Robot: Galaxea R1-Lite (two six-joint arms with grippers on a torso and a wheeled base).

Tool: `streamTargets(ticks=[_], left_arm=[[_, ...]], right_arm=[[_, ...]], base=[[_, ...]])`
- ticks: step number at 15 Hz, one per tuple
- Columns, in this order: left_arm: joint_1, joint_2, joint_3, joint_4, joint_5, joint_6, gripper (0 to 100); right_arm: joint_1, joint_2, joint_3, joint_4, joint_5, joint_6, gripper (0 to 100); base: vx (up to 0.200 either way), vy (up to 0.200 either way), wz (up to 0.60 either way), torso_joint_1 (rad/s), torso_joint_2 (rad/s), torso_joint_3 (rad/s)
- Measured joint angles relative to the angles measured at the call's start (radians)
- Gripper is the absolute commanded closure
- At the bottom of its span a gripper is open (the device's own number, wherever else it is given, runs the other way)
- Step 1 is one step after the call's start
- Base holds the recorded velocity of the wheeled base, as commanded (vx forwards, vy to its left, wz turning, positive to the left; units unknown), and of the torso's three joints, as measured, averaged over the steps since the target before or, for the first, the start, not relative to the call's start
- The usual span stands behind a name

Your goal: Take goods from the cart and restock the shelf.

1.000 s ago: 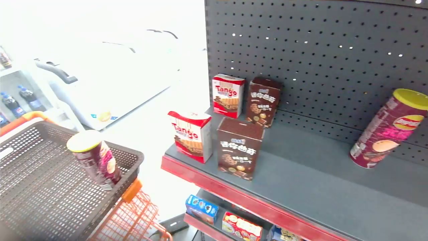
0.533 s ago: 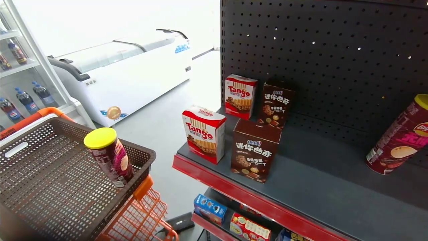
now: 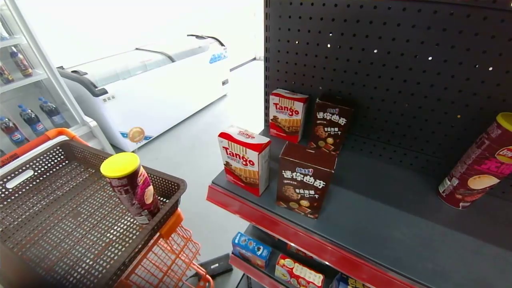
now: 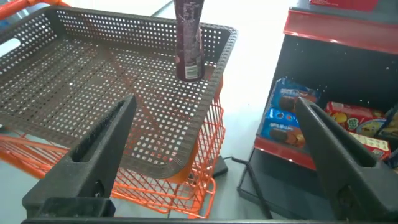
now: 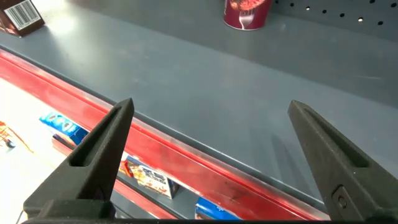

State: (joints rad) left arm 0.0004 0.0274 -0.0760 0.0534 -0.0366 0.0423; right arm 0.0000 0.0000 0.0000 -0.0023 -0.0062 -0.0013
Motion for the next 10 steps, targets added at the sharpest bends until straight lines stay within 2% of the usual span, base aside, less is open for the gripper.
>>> streamTargets(ticks=[2, 4, 8, 10], left_arm=[[-0.002, 0.102, -0.063, 0.02, 0.008, 0.003, 0], [-0.002, 0.251, -0.121, -0.015, 0.014, 0.004, 0], [0.052, 0.611, -0.195, -0.177, 0.017, 0.021, 0], [0.066, 0.781, -0.208, -0.317, 0.017, 0.031, 0]], right_arm=[[0.0, 0.0, 0.0, 0.0, 0.0, 0.0, 0], [0.0, 0.0, 0.0, 0.0, 0.0, 0.0, 0], [0.0, 0.0, 0.0, 0.0, 0.0, 0.0, 0], [0.0, 0.0, 0.0, 0.0, 0.0, 0.0, 0]], base=[[0.0, 0.0, 0.0, 0.0, 0.0, 0.0], [0.0, 0.0, 0.0, 0.0, 0.0, 0.0], [0.0, 0.0, 0.0, 0.0, 0.0, 0.0], [0.0, 0.0, 0.0, 0.0, 0.0, 0.0]])
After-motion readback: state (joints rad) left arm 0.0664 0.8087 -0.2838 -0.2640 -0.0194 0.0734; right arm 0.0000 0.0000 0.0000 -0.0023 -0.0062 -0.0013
